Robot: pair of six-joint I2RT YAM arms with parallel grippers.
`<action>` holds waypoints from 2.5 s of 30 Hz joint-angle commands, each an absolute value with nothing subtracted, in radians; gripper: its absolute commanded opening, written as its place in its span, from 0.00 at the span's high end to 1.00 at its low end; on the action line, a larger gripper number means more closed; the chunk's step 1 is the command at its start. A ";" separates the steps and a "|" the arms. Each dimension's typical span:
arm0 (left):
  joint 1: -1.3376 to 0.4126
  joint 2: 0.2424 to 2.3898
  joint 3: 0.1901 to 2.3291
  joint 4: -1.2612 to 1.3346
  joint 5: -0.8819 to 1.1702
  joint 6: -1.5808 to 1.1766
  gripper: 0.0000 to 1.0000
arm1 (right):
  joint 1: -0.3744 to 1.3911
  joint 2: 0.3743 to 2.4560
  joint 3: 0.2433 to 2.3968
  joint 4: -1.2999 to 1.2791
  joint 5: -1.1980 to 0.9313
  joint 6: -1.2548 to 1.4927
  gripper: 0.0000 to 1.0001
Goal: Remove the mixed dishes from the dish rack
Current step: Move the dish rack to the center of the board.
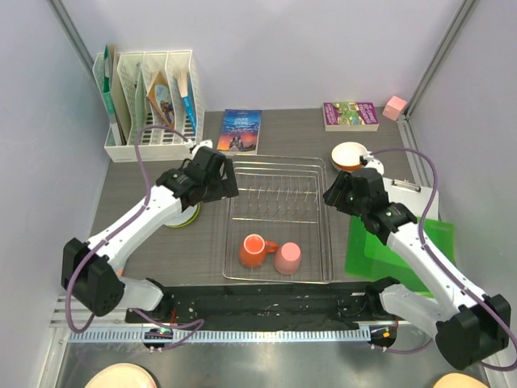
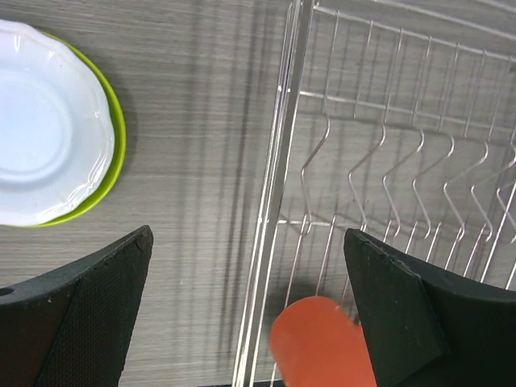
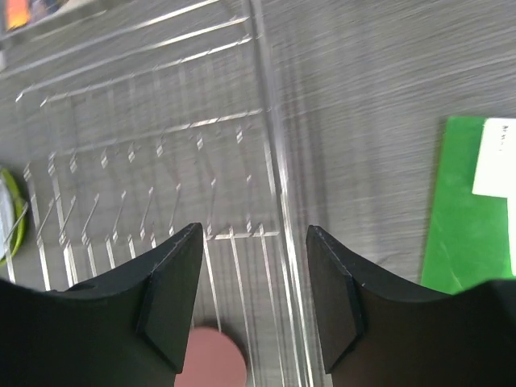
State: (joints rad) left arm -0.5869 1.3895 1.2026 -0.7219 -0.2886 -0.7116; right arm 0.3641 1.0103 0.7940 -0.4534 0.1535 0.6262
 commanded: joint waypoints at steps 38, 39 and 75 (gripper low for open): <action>-0.913 1.103 1.012 -0.555 -0.471 -0.518 0.00 | 1.029 0.687 0.721 -0.488 0.635 0.635 0.32; -0.907 1.109 1.015 -0.560 -0.488 -0.525 0.00 | 1.028 0.690 0.733 -0.514 0.681 0.649 0.32; -0.609 1.440 1.042 -0.543 -0.250 -0.712 0.12 | 0.520 1.203 0.692 -0.275 0.387 0.598 0.83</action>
